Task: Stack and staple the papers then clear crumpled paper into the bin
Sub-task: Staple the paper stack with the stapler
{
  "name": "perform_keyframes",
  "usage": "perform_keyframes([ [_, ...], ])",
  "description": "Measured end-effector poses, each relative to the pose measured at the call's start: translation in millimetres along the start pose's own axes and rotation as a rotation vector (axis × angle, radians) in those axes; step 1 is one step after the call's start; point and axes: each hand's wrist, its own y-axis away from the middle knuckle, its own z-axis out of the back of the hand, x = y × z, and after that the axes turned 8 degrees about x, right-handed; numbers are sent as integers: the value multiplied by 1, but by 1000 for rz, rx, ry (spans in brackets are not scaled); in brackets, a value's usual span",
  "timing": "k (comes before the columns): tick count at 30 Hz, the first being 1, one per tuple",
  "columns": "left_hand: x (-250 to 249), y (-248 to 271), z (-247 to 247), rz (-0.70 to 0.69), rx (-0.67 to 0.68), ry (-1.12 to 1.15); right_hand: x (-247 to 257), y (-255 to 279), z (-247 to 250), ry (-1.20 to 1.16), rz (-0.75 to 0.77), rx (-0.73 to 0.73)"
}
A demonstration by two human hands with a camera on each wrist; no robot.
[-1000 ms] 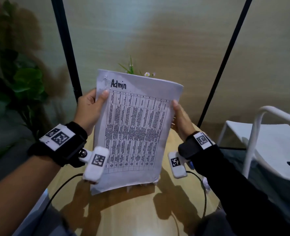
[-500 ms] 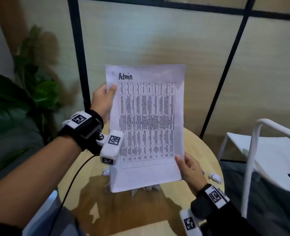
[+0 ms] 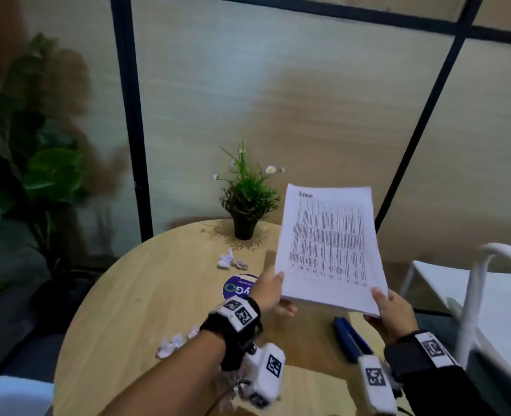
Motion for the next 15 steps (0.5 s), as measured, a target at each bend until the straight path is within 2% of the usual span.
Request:
perform_keyframes([
  [2,6,-12,-7,81,3,39,-4,-25,3,41,-80,-36],
  [8,20,-64,10,130,-96,145,-28,-97,-10,166,-226,-46],
  [11,26,-88,27,122,-158,165,-31,-129,-32,184,-224,-62],
  [13,30,-103,36,124,-179,137,-28,-145,-45,184,-246,-1],
  [15,35,-118,46,128,-203,115,-33,-164,-52,244,-267,-3],
])
